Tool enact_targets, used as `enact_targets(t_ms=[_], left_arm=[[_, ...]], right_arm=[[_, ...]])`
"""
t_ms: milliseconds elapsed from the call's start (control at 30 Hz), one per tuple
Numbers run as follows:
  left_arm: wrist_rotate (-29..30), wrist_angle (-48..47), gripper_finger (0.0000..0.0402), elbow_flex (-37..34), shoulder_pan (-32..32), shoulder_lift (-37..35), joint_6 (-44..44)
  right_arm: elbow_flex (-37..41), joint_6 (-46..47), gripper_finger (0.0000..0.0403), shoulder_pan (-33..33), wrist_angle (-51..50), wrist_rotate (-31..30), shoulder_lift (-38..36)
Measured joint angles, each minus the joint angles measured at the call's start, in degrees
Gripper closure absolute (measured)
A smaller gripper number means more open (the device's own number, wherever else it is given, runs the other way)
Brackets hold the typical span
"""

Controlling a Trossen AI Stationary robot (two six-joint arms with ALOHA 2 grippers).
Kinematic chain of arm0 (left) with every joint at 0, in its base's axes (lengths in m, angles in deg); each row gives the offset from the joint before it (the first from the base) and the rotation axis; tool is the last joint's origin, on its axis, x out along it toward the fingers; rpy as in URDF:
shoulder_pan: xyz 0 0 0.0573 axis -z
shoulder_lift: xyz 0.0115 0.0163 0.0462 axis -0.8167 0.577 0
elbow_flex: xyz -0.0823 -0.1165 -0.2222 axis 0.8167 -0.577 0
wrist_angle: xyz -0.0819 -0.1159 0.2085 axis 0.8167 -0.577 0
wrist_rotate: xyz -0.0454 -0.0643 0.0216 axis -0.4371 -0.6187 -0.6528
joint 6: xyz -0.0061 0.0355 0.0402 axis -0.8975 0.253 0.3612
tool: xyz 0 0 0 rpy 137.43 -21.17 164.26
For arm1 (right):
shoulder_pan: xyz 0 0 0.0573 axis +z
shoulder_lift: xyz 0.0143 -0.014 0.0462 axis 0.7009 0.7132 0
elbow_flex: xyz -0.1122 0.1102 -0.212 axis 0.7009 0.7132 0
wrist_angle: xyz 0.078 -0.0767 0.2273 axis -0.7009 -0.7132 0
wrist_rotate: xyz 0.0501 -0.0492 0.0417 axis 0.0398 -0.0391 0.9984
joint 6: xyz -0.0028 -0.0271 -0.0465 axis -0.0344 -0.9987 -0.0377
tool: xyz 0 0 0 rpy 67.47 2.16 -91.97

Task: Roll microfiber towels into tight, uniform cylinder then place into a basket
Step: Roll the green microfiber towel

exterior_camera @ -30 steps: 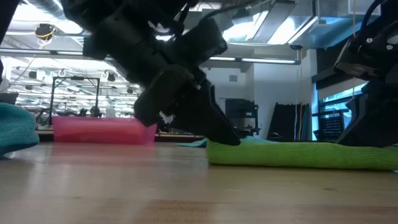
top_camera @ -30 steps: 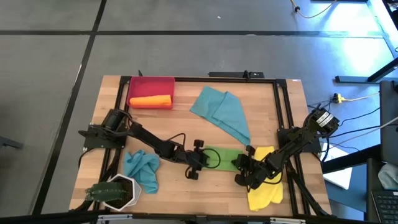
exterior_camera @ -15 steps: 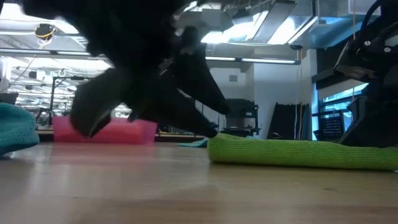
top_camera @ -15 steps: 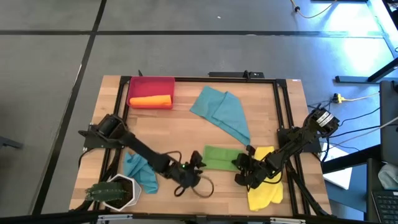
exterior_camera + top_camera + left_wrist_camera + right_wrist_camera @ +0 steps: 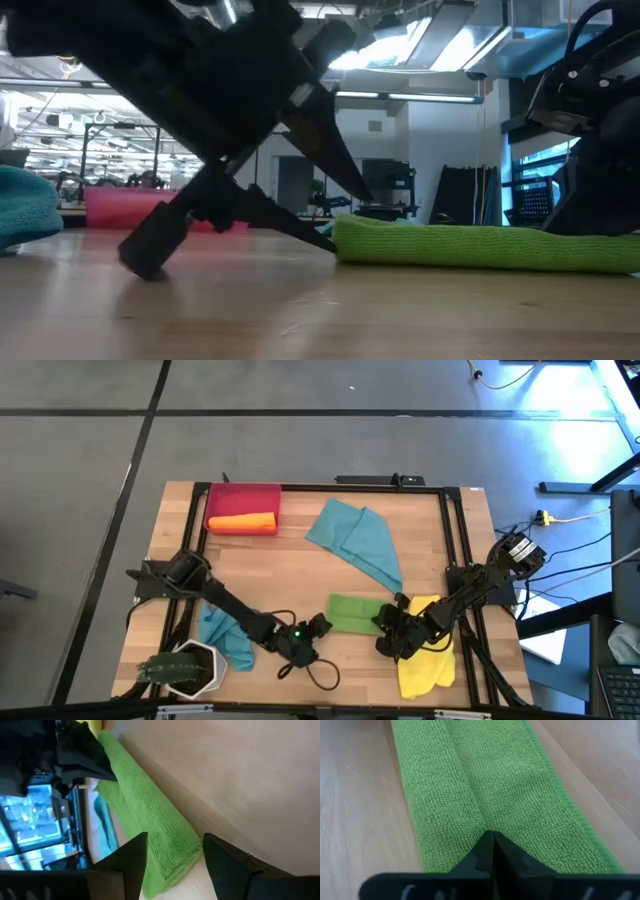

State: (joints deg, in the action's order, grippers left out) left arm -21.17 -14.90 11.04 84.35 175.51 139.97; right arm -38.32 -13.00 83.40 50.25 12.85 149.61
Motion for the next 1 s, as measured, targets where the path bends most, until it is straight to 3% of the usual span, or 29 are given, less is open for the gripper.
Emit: enact_targets(t_ms=[333,533,733,1000], left_arm=[[-7.65,-2.78,0.0220,-0.09,-5.29,0.13,1.82],[-9.05,-3.71,0.0249,-0.09,-6.24,0.18,5.06],[-4.68,-6.53,0.0267,-0.10,-5.12,-0.20,5.70],[-1.38,-11.49,0.0244,1.79,-3.55,-0.15,1.40]], right_arm=[[0.00,0.05,0.0391,-0.06,0.05,0.37,0.06],[0.02,0.01,0.0396,-0.07,0.08,0.69,0.11],[0.07,0.10,0.0392,-0.09,0.10,1.00,0.13],[0.07,0.12,0.0396,-0.11,0.14,1.10,0.15]])
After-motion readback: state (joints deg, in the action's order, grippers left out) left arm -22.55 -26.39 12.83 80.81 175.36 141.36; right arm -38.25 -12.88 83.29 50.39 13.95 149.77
